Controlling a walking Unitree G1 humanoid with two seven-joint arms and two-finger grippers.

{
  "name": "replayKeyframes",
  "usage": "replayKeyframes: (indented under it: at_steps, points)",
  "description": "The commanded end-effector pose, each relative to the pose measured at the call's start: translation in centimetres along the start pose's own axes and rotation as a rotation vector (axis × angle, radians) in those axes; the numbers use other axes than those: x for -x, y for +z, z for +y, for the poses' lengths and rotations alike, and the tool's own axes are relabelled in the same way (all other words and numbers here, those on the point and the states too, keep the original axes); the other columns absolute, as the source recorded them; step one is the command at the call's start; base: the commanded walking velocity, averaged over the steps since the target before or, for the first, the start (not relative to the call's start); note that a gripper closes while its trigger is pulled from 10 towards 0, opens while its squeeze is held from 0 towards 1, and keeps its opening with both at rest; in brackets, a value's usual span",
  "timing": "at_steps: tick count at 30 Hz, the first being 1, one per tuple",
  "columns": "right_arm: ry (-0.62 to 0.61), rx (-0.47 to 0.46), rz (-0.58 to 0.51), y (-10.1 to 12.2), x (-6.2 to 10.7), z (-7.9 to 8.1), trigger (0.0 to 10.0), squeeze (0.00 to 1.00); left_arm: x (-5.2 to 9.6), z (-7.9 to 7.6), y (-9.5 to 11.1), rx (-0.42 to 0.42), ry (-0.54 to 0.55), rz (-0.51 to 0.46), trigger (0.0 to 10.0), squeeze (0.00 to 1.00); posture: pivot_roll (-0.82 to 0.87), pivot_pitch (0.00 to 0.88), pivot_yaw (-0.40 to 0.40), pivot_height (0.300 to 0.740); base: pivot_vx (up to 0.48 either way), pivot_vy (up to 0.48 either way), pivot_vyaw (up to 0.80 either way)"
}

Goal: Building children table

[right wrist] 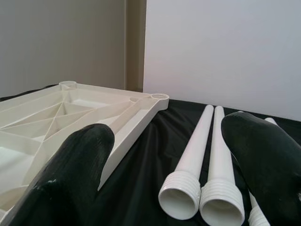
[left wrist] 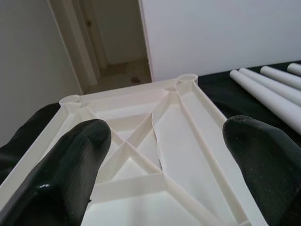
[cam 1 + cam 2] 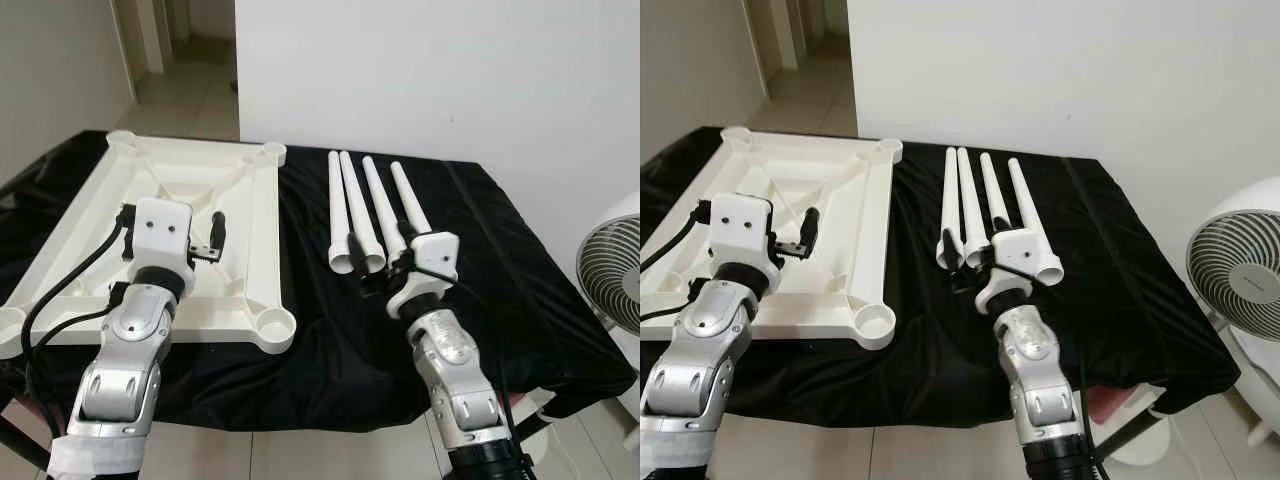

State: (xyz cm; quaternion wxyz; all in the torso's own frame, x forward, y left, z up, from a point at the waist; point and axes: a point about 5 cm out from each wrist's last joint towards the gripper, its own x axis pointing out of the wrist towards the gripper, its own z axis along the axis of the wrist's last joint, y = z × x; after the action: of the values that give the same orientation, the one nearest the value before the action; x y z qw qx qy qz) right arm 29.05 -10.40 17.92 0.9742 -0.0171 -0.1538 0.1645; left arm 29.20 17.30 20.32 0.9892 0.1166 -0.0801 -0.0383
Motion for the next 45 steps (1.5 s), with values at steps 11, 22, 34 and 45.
replayKeyframes:
  at_steps: [11, 22, 34, 45]
  points:
    - [-0.009, 0.015, -0.018, 0.7, -0.5, -0.4, 10.0, 0.00, -0.2, -0.3, 0.3, -0.030, -0.051, 0.012, 10.0, 0.00, 0.04, 0.000, -0.044, 0.740, 0.000, -0.086, 0.00]
    - [-0.004, 0.009, -0.009, 0.5, -0.4, -0.2, 10.0, 0.00, -0.3, -0.1, 0.2, -0.047, -0.018, 0.025, 10.0, 0.00, 0.05, 0.000, -0.045, 0.740, 0.047, -0.287, 0.00]
    - [-0.002, 0.002, 0.001, 0.4, -0.2, 0.0, 10.0, 0.00, -0.4, 0.8, -0.9, -0.047, 0.051, 0.116, 10.0, 0.00, 0.04, 0.002, -0.042, 0.740, 0.000, 0.240, 0.00]
    - [-0.001, -0.002, 0.004, 0.3, -0.1, 0.1, 10.0, 0.00, -0.6, 0.9, -1.0, -0.080, 0.060, 0.136, 10.0, 0.00, 0.05, 0.000, -0.041, 0.740, 0.000, 0.087, 0.00]
